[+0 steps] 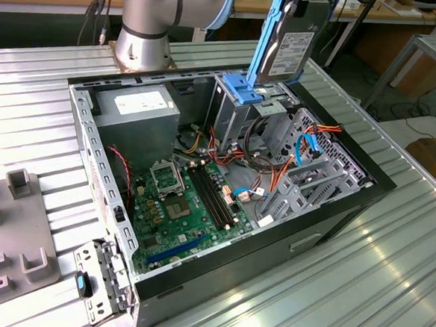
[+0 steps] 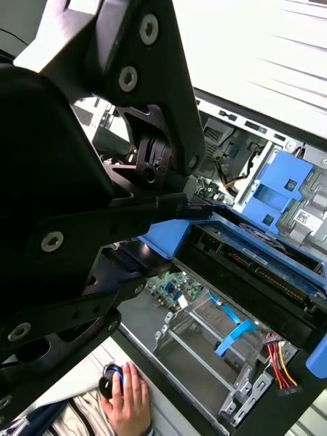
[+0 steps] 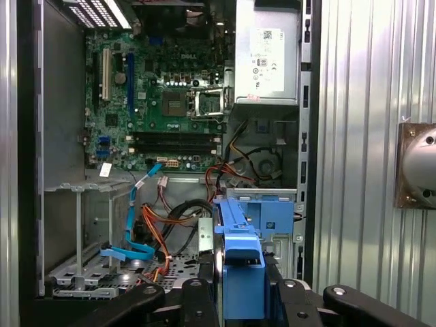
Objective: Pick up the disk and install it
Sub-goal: 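Pick up the disk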
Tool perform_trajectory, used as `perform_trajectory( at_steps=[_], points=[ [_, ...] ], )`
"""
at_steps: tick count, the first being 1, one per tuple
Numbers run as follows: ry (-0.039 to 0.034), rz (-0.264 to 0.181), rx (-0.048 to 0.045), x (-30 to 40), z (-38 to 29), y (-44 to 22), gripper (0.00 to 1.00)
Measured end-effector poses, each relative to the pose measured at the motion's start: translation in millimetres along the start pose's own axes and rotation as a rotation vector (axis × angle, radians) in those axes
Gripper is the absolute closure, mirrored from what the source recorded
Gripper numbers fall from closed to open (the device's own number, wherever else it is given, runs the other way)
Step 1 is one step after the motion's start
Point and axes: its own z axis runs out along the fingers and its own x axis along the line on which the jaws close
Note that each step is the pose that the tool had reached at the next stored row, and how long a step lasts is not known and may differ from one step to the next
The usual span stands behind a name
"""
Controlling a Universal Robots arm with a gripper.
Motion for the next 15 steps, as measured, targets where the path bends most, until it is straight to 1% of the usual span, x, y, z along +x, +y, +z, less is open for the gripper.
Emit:
perform_trajectory(
  at_steps=[1, 3, 5, 6, 7, 8, 9, 10, 13, 15],
  points=[
    [0.0001, 0.0, 0.0, 1.4, 0.0, 0.0, 0.64],
    [0.0, 0.0, 0.0, 6.8, 0.0, 0.1, 0.64],
    [0.0, 0.0, 0.0, 10.8, 0.1, 0.2, 0.64],
    [0.0001, 0.0, 0.0, 14.3, 0.0, 0.3, 0.64],
    [0.0, 0.0, 0.0, 19.5, 0.1, 0.4, 0.64],
    [0.0, 0.0, 0.0, 22.9, 0.1, 0.5, 0.64],
    [0.0, 0.0, 0.0, 24.4, 0.1, 0.6, 0.64],
    [0.0, 0.0, 0.0, 27.4, 0.1, 0.6, 0.64],
    [0.0, 0.0, 0.0, 41.0, 0.1, 1.0, 0.64],
    [0.0001, 0.0, 0.0, 46.9, 0.1, 1.1, 0.64]
  ],
)
